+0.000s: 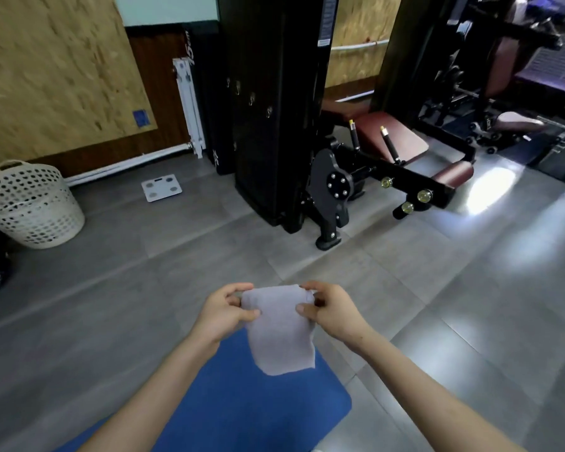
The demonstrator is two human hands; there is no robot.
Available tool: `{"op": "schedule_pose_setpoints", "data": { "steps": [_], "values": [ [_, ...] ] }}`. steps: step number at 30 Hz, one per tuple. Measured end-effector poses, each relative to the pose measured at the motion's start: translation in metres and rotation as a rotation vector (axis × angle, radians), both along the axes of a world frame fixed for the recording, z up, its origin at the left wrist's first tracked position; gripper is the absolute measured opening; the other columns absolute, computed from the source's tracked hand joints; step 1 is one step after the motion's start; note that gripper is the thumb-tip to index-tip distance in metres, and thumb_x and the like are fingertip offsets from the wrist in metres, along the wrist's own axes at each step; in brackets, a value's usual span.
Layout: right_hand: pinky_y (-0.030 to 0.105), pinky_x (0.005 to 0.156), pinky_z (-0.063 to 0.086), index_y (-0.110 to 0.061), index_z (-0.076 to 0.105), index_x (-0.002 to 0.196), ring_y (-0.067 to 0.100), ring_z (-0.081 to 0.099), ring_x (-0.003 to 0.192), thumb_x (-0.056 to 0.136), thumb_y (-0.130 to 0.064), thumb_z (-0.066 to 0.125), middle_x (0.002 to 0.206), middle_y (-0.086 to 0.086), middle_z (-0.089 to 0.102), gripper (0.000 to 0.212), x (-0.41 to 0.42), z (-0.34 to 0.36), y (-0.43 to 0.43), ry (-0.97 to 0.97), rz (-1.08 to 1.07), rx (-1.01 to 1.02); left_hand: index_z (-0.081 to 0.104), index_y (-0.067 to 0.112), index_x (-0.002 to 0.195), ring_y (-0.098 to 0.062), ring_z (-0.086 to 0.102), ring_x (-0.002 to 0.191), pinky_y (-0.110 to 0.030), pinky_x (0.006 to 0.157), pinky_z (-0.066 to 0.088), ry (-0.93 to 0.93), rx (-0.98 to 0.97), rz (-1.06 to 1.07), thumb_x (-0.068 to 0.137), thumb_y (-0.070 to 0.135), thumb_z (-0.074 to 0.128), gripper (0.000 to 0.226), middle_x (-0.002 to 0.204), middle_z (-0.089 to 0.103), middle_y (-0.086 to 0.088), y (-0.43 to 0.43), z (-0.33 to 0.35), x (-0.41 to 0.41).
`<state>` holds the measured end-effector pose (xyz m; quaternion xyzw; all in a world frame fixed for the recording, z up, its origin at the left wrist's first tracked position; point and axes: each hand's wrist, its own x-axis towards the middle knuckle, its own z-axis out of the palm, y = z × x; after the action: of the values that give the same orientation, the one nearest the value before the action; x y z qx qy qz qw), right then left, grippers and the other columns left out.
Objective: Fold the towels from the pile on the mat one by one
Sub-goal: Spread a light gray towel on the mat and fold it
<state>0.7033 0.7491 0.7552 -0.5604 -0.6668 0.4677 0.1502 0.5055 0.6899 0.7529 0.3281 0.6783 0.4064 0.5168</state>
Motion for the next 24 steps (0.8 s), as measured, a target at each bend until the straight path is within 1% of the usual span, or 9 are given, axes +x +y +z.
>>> {"op": "schedule_pose_setpoints", "data": {
  "steps": [2, 4, 6, 11, 15, 19, 20, 22, 24],
  "values": [
    [0.038, 0.091, 0.049, -0.018, 0.061, 0.119, 0.019, 0.062, 0.1, 0.084, -0.017, 0.065, 0.101, 0.0, 0.067, 0.035, 0.004, 0.01, 0.031, 0.005, 0.025, 0.034, 0.058, 0.015, 0.11, -0.013, 0.061, 0.077, -0.013, 0.06, 0.046, 0.008, 0.032, 0.032, 0.074, -0.006, 0.071, 0.045, 0.085, 0.064, -0.008, 0.024, 0.009, 0.009],
    [0.037, 0.089, 0.049, -0.016, 0.061, 0.119, 0.019, 0.062, 0.1, 0.085, -0.015, 0.064, 0.099, -0.002, 0.065, 0.034, 0.003, 0.016, 0.059, 0.007, 0.034, 0.05, 0.059, 0.015, 0.11, -0.015, 0.06, 0.078, -0.015, 0.064, 0.044, 0.043, 0.06, 0.068, 0.074, -0.004, 0.072, 0.043, 0.081, 0.063, -0.008, 0.048, 0.014, 0.011],
    [0.038, 0.09, 0.05, -0.017, 0.06, 0.119, 0.019, 0.062, 0.1, 0.085, -0.017, 0.065, 0.1, -0.001, 0.066, 0.034, -0.004, 0.018, 0.086, 0.021, 0.04, 0.057, 0.059, 0.015, 0.109, -0.014, 0.059, 0.075, -0.016, 0.064, 0.042, 0.074, 0.089, 0.089, 0.074, -0.003, 0.073, 0.042, 0.076, 0.061, -0.005, 0.074, 0.019, 0.006],
    [0.039, 0.088, 0.051, -0.017, 0.061, 0.117, 0.02, 0.063, 0.096, 0.084, -0.018, 0.065, 0.092, -0.004, 0.065, 0.034, -0.042, 0.011, 0.162, 0.028, 0.024, 0.061, 0.06, 0.009, 0.107, -0.013, 0.056, 0.066, -0.018, 0.062, 0.045, 0.118, 0.121, 0.11, 0.072, -0.006, 0.074, 0.041, 0.069, 0.059, -0.004, 0.147, 0.013, -0.029],
    [0.04, 0.087, 0.051, -0.023, 0.063, 0.114, 0.02, 0.063, 0.094, 0.079, -0.023, 0.066, 0.088, -0.007, 0.065, 0.035, -0.101, -0.005, 0.244, 0.03, -0.008, 0.076, 0.061, 0.007, 0.103, -0.012, 0.052, 0.065, -0.008, 0.053, 0.044, 0.18, 0.128, 0.037, 0.071, -0.006, 0.075, 0.037, 0.068, 0.057, -0.004, 0.23, -0.001, -0.091],
    [0.04, 0.087, 0.051, -0.023, 0.062, 0.113, 0.015, 0.063, 0.095, 0.074, -0.027, 0.066, 0.097, -0.008, 0.068, 0.04, -0.181, -0.018, 0.346, 0.058, -0.072, 0.089, 0.061, 0.012, 0.099, -0.006, 0.053, 0.06, -0.006, 0.052, 0.04, 0.275, 0.144, -0.111, 0.07, 0.001, 0.078, 0.035, 0.066, 0.057, 0.001, 0.343, -0.009, -0.181],
    [0.04, 0.087, 0.051, -0.024, 0.062, 0.109, 0.014, 0.063, 0.092, 0.074, -0.026, 0.067, 0.094, -0.009, 0.067, 0.036, -0.203, -0.018, 0.371, 0.065, -0.109, 0.093, 0.061, 0.012, 0.099, 0.0, 0.053, 0.056, -0.006, 0.052, 0.04, 0.301, 0.152, -0.161, 0.07, 0.002, 0.079, 0.035, 0.065, 0.056, 0.003, 0.373, -0.007, -0.204],
    [0.041, 0.083, 0.051, -0.025, 0.056, 0.095, 0.014, 0.059, 0.083, 0.073, -0.02, 0.071, 0.084, -0.008, 0.061, 0.027, -0.246, -0.013, 0.419, 0.098, -0.239, 0.07, 0.06, 0.013, 0.098, 0.004, 0.053, 0.051, -0.007, 0.052, 0.04, 0.348, 0.162, -0.241, 0.07, 0.004, 0.079, 0.035, 0.066, 0.055, 0.006, 0.43, 0.002, -0.251],
    [0.043, 0.077, 0.05, -0.022, 0.047, 0.085, 0.018, 0.055, 0.077, 0.072, -0.015, 0.074, 0.08, -0.002, 0.057, 0.031, -0.289, -0.007, 0.463, 0.156, -0.375, 0.02, 0.061, 0.018, 0.097, 0.001, 0.052, 0.054, -0.008, 0.054, 0.041, 0.39, 0.169, -0.285, 0.07, 0.009, 0.08, 0.035, 0.068, 0.056, 0.01, 0.481, 0.011, -0.294]
  ]
}}
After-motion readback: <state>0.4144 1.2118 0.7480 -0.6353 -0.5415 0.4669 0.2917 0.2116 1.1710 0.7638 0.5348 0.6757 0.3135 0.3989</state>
